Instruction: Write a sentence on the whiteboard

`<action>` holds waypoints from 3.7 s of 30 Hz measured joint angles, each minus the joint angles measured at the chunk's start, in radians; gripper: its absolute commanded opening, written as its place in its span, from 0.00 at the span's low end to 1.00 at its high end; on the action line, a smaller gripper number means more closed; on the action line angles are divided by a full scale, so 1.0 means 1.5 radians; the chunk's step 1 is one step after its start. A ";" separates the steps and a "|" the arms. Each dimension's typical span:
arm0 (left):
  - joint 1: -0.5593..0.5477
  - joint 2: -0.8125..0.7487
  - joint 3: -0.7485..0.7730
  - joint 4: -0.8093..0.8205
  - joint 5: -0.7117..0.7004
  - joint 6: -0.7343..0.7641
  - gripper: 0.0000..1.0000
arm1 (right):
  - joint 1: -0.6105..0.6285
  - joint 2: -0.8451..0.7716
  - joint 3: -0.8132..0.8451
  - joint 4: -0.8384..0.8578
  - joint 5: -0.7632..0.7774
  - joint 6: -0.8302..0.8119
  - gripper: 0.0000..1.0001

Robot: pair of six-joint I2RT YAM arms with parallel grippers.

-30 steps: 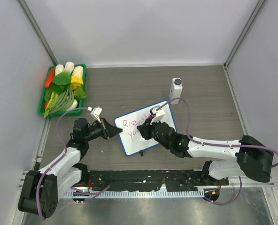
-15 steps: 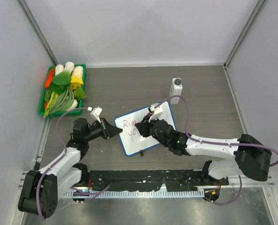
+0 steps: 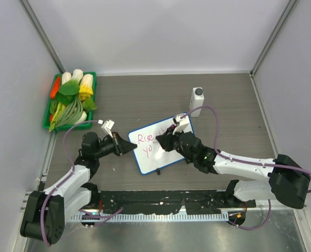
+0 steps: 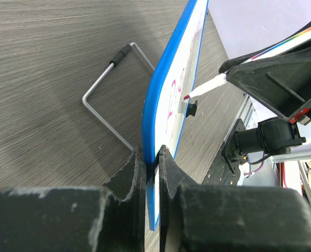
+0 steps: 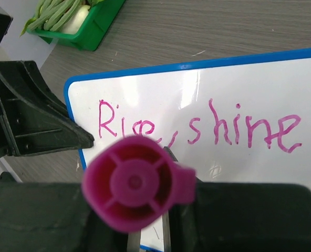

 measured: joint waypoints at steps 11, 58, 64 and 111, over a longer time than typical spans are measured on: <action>0.000 0.000 0.000 0.000 0.000 0.000 0.00 | 0.000 0.003 -0.031 0.018 -0.036 0.019 0.01; 0.000 0.000 0.000 -0.001 -0.002 0.000 0.00 | 0.002 0.005 -0.066 0.061 -0.039 0.039 0.01; 0.000 0.000 0.000 -0.001 -0.002 0.000 0.00 | 0.002 -0.005 -0.068 0.047 -0.031 0.036 0.01; 0.000 0.002 0.000 -0.001 0.000 0.000 0.00 | -0.002 -0.023 -0.049 -0.010 -0.012 0.013 0.01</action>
